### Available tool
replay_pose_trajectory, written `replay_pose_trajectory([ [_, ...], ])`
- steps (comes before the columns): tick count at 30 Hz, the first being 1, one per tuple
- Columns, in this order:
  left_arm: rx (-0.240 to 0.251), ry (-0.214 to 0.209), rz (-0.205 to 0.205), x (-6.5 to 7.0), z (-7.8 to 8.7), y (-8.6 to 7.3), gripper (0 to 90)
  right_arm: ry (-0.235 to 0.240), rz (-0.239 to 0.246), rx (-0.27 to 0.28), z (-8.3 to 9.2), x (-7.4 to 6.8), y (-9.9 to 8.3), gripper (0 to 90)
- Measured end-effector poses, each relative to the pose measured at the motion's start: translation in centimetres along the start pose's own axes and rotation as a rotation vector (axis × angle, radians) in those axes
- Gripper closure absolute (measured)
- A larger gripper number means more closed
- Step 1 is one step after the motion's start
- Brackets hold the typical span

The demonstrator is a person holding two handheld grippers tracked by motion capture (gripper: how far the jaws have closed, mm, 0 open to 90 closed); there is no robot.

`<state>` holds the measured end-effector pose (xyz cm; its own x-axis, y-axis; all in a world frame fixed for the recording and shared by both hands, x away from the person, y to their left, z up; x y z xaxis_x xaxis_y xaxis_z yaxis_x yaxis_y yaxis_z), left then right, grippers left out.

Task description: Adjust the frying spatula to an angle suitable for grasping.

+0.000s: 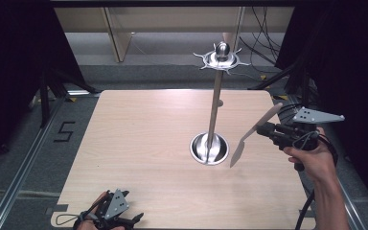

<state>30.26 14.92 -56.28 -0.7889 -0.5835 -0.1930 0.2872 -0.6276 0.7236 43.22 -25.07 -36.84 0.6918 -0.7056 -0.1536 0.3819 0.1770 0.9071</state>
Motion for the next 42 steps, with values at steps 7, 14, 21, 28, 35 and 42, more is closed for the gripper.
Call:
replay_pose_trajectory([
  [7, 0.002, -0.001, 0.004, 0.0, 0.0, 0.0, 15.3, 0.004, 0.036, -0.007, -0.4, -0.5, 1.9, 73.7],
  [14, 0.002, -0.001, 0.004, 0.0, 0.0, 0.0, 15.3, -0.006, 0.055, 0.003, -0.4, -0.8, 3.2, 73.7],
  [21, 0.007, -0.002, 0.008, 0.0, 0.0, 0.0, 15.3, 0.009, 0.075, -0.006, -0.6, -1.0, 4.0, 73.7],
  [28, 0.001, 0.002, 0.001, -0.1, 0.0, 0.0, 15.2, 0.011, 0.063, -0.003, -0.9, -1.2, 4.6, 73.7],
  [35, 0.003, 0.005, 0.008, -0.1, 0.1, 0.0, 15.3, 0.011, 0.065, -0.007, -1.1, -1.3, 5.6, 73.7],
  [42, 0.0, 0.006, 0.001, -0.1, 0.1, 0.0, 15.2, 0.016, 0.074, 0.001, -1.6, -1.6, 6.7, 73.7],
])
Point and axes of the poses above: each handheld gripper's, and its own axes: z roughly backward along the jaws, y roughly out of its top, x roughly to its right, the point moved 9 cm from there along -z, roughly forward along the jaws, and after that the axes turned 4 degrees about -z, right-handed, at the moved point
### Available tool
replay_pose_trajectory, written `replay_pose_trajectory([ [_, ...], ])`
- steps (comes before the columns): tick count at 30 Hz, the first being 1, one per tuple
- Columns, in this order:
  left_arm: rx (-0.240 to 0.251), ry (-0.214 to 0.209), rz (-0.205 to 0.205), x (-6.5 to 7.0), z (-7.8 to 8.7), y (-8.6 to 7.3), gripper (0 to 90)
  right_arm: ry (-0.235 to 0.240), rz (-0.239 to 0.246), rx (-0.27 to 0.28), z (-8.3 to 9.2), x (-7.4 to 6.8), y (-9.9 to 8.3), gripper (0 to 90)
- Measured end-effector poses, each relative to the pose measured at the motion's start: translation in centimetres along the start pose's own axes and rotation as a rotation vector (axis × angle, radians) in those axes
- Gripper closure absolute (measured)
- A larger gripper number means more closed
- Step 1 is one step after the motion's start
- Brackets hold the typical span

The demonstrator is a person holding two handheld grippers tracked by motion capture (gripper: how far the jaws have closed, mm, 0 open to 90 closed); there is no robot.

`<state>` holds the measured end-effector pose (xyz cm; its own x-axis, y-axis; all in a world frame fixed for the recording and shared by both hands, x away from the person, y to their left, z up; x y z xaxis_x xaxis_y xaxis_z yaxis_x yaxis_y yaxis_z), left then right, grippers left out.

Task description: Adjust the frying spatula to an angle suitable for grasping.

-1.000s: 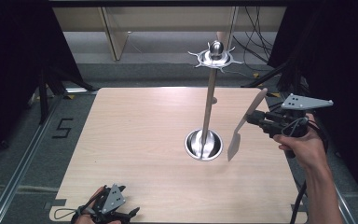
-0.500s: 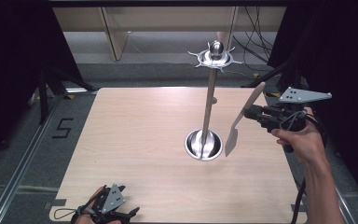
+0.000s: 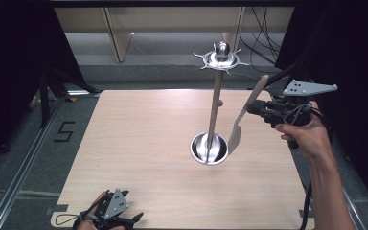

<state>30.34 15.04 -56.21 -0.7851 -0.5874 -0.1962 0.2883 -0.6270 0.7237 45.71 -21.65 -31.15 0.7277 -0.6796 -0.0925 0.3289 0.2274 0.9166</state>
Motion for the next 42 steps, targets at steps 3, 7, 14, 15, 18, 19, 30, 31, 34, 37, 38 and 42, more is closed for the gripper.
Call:
replay_pose_trajectory([
  [3, 0.001, 0.002, 0.003, 0.0, 0.0, 0.0, 15.3, 0.003, 0.007, -0.003, -0.3, -0.1, 0.4, 73.7],
  [7, 0.0, -0.001, 0.005, 0.1, 0.0, 0.0, 15.3, 0.008, -0.004, -0.012, -0.5, -0.1, 0.9, 73.7],
  [14, 0.002, -0.002, 0.006, 0.1, 0.0, 0.0, 15.3, 0.004, 0.006, -0.01, -1.1, 0.2, 1.6, 73.7],
  [15, 0.003, -0.001, 0.002, 0.1, 0.0, 0.0, 15.3, 0.011, 0.016, -0.013, -1.1, 0.3, 1.8, 73.7],
  [18, -0.002, -0.003, -0.003, 0.0, 0.0, 0.0, 15.3, 0.012, 0.001, -0.012, -1.4, 0.2, 2.0, 73.7],
  [19, 0.002, -0.001, 0.004, 0.1, 0.0, 0.0, 15.3, 0.027, 0.004, -0.027, -1.4, 0.2, 1.9, 73.7],
  [30, 0.001, -0.005, 0.001, 0.1, 0.0, 0.0, 15.3, 0.034, 0.013, -0.042, -2.0, 0.1, 2.7, 73.7],
  [31, 0.001, -0.005, 0.002, 0.1, 0.0, 0.0, 15.2, 0.031, 0.018, -0.029, -2.1, 0.1, 2.8, 73.7],
  [34, 0.002, -0.006, 0.003, 0.1, 0.0, 0.0, 15.3, 0.043, 0.01, -0.043, -2.2, 0.0, 3.0, 73.7],
  [37, 0.001, -0.006, 0.0, 0.1, 0.0, 0.0, 15.3, 0.027, 0.027, -0.037, -2.5, 0.3, 3.1, 73.7],
  [38, 0.001, -0.005, 0.002, 0.1, 0.0, 0.0, 15.2, 0.034, 0.018, -0.042, -2.6, 0.2, 3.1, 73.7],
  [42, -0.012, -0.004, -0.016, -0.1, 0.1, -0.1, 15.2, 0.043, 0.016, -0.062, -2.6, 0.0, 3.1, 73.6],
])
Point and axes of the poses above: each handheld gripper's, and its own axes: z roughly backward along the jaws, y roughly out of its top, x roughly to its right, the point moved 9 cm from there along -z, roughly forward along the jaws, and after that the axes turned 4 degrees about -z, right-handed, at the moved point
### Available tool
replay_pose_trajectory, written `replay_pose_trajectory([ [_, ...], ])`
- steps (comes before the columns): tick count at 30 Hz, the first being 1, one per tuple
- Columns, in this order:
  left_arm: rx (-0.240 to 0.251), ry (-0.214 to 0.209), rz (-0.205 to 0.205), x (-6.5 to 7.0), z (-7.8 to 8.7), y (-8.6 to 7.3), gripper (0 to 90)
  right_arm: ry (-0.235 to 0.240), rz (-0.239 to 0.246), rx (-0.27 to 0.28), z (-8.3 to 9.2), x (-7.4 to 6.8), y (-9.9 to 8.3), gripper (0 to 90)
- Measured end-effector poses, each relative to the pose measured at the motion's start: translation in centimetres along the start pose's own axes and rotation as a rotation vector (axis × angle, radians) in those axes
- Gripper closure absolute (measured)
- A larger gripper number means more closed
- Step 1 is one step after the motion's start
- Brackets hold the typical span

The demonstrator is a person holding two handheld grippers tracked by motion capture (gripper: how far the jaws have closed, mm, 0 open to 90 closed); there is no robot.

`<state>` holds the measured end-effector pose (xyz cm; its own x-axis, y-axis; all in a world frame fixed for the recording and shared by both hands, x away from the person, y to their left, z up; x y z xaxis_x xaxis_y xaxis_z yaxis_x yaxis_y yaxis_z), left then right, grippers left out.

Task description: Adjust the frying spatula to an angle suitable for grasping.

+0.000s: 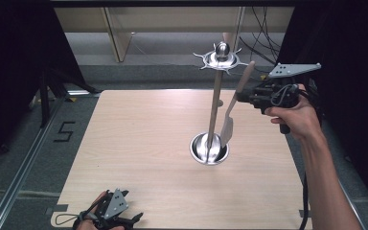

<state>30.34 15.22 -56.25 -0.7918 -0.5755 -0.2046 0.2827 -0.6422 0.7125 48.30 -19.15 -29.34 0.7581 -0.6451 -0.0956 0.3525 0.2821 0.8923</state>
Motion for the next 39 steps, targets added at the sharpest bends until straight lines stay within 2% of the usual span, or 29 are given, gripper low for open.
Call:
replay_pose_trajectory([
  [1, 0.0, 0.0, -0.001, 0.0, 0.0, 0.0, 15.3, 0.013, 0.002, -0.001, -0.08, -0.02, 0.06, 73.7],
  [3, 0.013, -0.002, 0.018, 0.16, -0.07, 0.11, 15.3, 0.012, 0.001, 0.002, -0.18, 0.0, 0.17, 73.6],
  [4, 0.013, -0.001, 0.017, 0.14, -0.08, 0.11, 15.3, 0.01, -0.002, -0.006, -0.2, 0.03, 0.18, 73.6],
  [5, -0.001, -0.001, -0.001, 0.01, 0.01, 0.0, 15.3, 0.011, 0.012, -0.011, -0.22, 0.2, 0.22, 73.7],
  [6, 0.0, 0.0, 0.001, 0.01, 0.01, 0.0, 15.3, 0.02, -0.007, -0.012, -0.34, 0.04, 0.2, 73.7],
  [8, -0.002, 0.0, 0.001, 0.0, 0.03, -0.01, 15.3, 0.031, 0.002, -0.018, -0.44, 0.22, 0.29, 73.6],
  [9, -0.009, 0.002, -0.008, -0.09, 0.11, -0.04, 15.2, 0.038, -0.013, -0.019, -0.49, 0.14, 0.28, 73.6],
  [10, 0.002, 0.002, 0.011, 0.05, 0.04, 0.05, 15.3, 0.031, -0.014, -0.01, -0.59, 0.27, 0.37, 73.6],
  [13, -0.002, -0.002, 0.001, 0.01, 0.01, -0.02, 15.3, 0.056, -0.008, -0.038, -0.67, 0.26, 0.29, 73.5],
  [14, -0.007, 0.0, -0.003, -0.03, 0.07, -0.03, 15.3, 0.054, -0.002, -0.039, -0.66, 0.3, 0.33, 73.6],
  [16, 0.014, -0.001, 0.021, 0.11, -0.07, 0.12, 15.3, 0.056, -0.003, -0.04, -0.71, 0.15, 0.35, 73.5],
  [19, -0.002, -0.001, 0.003, 0.01, 0.02, -0.03, 15.3, 0.055, -0.009, -0.041, -0.77, 0.13, 0.37, 73.5],
  [20, 0.012, -0.001, 0.017, 0.11, -0.06, 0.09, 15.3, 0.054, -0.011, -0.042, -0.77, 0.14, 0.37, 73.5],
  [22, 0.013, -0.002, 0.019, 0.13, -0.06, 0.11, 15.3, 0.058, -0.019, -0.038, -0.8, 0.1, 0.36, 73.3],
  [23, 0.005, -0.001, 0.013, 0.08, -0.01, 0.06, 15.3, 0.051, -0.005, -0.032, -0.78, 0.28, 0.39, 73.0],
  [25, 0.0, -0.001, 0.012, 0.07, 0.02, 0.02, 15.3, 0.054, -0.026, -0.032, -0.73, 0.09, 0.29, 72.4],
  [27, 0.011, -0.003, 0.016, 0.12, -0.07, 0.09, 15.3, 0.049, -0.023, -0.015, -0.7, 0.14, 0.35, 71.8],
  [28, -0.002, -0.002, -0.003, 0.01, 0.0, -0.01, 15.2, 0.032, -0.041, -0.01, -0.58, 0.16, 0.34, 71.8],
  [29, -0.003, -0.003, -0.003, 0.02, 0.0, -0.01, 15.3, 0.024, -0.019, -0.008, -0.51, 0.26, 0.34, 71.3],
  [30, 0.008, -0.004, 0.012, 0.14, -0.08, 0.08, 15.3, 0.021, -0.015, -0.013, -0.45, 0.28, 0.31, 71.2],
  [32, 0.009, -0.004, 0.014, 0.16, -0.07, 0.09, 15.3, 0.004, -0.028, -0.005, -0.38, 0.18, 0.3, 70.8],
  [33, 0.01, -0.003, 0.015, 0.16, -0.07, 0.09, 15.3, -0.01, -0.018, 0.002, -0.35, 0.23, 0.33, 70.8],
  [34, 0.01, -0.002, 0.013, 0.13, -0.07, 0.09, 15.3, -0.009, -0.014, -0.019, -0.19, 0.2, 0.21, 70.7],
  [36, 0.01, -0.003, 0.014, 0.16, -0.07, 0.1, 15.3, -0.013, -0.03, -0.033, -0.01, -0.01, 0.07, 70.2],
  [39, 0.012, -0.004, 0.017, 0.19, -0.07, 0.11, 15.3, -0.023, -0.038, -0.008, -0.04, -0.17, 0.14, 68.0],
])
Point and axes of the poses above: each handheld gripper's, and its own axes: z roughly backward along the jaws, y roughly out of its top, x roughly to its right, the point moved 9 cm from there along -z, roughly forward along the jaws, and after that the axes turned 4 degrees about -z, right-handed, at the moved point
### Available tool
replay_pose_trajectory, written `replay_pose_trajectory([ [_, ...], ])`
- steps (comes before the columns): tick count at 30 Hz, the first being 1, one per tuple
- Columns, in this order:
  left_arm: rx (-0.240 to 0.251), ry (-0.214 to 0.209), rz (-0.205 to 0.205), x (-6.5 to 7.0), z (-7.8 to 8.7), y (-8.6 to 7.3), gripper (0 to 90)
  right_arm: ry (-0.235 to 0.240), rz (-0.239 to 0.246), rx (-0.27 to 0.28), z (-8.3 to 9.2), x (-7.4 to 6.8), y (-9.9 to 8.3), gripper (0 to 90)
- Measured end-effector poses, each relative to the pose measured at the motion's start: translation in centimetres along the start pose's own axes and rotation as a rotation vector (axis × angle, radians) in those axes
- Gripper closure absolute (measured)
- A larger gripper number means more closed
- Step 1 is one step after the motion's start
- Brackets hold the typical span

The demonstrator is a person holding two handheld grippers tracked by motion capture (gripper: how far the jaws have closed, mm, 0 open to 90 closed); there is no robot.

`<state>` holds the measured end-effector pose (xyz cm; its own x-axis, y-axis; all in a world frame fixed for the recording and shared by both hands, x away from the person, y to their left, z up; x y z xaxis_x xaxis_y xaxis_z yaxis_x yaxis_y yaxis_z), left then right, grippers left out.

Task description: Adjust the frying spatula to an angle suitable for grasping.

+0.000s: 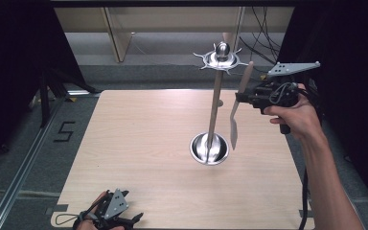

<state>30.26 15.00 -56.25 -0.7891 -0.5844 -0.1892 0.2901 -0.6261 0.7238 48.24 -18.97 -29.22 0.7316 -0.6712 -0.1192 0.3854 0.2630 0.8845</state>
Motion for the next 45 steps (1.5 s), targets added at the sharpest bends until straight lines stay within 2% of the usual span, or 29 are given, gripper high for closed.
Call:
replay_pose_trajectory([
  [1, -0.001, 0.0, -0.002, 0.0, 0.0, 0.0, 15.3, 0.012, -0.008, -0.018, 0.2, -0.2, -0.2, 66.5],
  [3, -0.002, 0.0, -0.003, 0.0, 0.0, 0.0, 15.3, -0.003, -0.007, 0.009, 0.1, -0.2, -0.1, 63.6],
  [4, -0.002, -0.001, -0.002, 0.0, 0.0, 0.0, 15.3, -0.013, -0.014, -0.004, 0.3, -0.2, -0.2, 62.7],
  [8, -0.002, 0.002, -0.005, -0.1, 0.0, 0.0, 15.3, 0.004, -0.019, 0.015, 0.4, -0.5, -0.2, 58.1],
  [12, -0.003, 0.0, -0.006, 0.0, 0.0, 0.0, 15.2, -0.021, -0.031, 0.015, 0.8, -0.6, -0.3, 55.6],
  [13, -0.003, -0.001, -0.005, 0.0, 0.0, 0.0, 15.2, -0.028, -0.001, 0.027, 0.9, -0.4, -0.2, 54.5],
  [15, -0.002, 0.0, -0.005, 0.0, 0.0, 0.0, 15.3, -0.03, -0.025, 0.025, 1.0, -0.6, -0.3, 52.5],
  [18, -0.001, -0.001, -0.001, 0.0, 0.0, 0.0, 15.2, -0.056, -0.019, 0.037, 1.1, -0.5, -0.4, 51.3],
  [19, -0.001, 0.0, -0.001, 0.0, 0.0, 0.0, 15.3, -0.06, 0.002, 0.041, 1.2, -0.3, -0.4, 50.6],
  [20, -0.001, 0.001, -0.003, 0.0, 0.0, 0.0, 15.3, -0.058, -0.015, 0.027, 1.3, -0.4, -0.7, 50.0],
  [22, -0.001, 0.0, -0.002, 0.0, 0.0, 0.0, 15.3, -0.069, -0.024, 0.035, 1.4, -0.3, -0.9, 48.7],
  [23, 0.0, 0.0, -0.001, 0.0, 0.0, 0.0, 15.2, -0.071, -0.01, 0.032, 1.4, -0.1, -1.1, 47.9],
  [27, -0.003, 0.002, -0.003, -0.1, 0.0, 0.0, 15.3, -0.098, -0.034, 0.048, 1.6, 0.0, -1.5, 44.0],
  [28, -0.002, 0.002, 0.0, 0.0, 0.0, 0.0, 15.2, -0.092, -0.014, 0.032, 1.8, 0.1, -1.7, 43.8],
  [29, -0.001, 0.002, 0.002, 0.0, 0.0, 0.0, 15.3, -0.108, -0.019, 0.036, 1.9, 0.0, -1.8, 43.3],
  [33, 0.0, 0.007, 0.0, -0.1, 0.0, 0.0, 15.2, -0.122, 0.002, 0.036, 2.2, -0.1, -2.2, 40.4],
  [35, 0.001, 0.008, 0.0, -0.1, 0.0, 0.1, 15.2, -0.129, -0.006, 0.038, 2.4, -0.3, -2.6, 39.7],
  [40, 0.0, 0.008, 0.001, -0.1, 0.0, 0.1, 15.3, -0.159, 0.02, 0.059, 2.6, 0.0, -3.7, 38.8],
  [45, 0.004, 0.007, 0.003, -0.1, 0.1, 0.1, 15.3, -0.161, -0.005, 0.061, 2.7, -0.1, -5.0, 38.0],
])
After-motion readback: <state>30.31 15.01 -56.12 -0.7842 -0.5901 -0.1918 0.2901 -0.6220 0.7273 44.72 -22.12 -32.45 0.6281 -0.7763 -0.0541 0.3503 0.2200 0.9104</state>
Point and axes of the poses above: each handheld gripper's, and its own axes: z roughly backward along the jaws, y roughly out of its top, x roughly to its right, the point moved 9 cm from there along -z, roughly forward along the jaws, and after that the axes turned 4 degrees about -z, right-handed, at the moved point
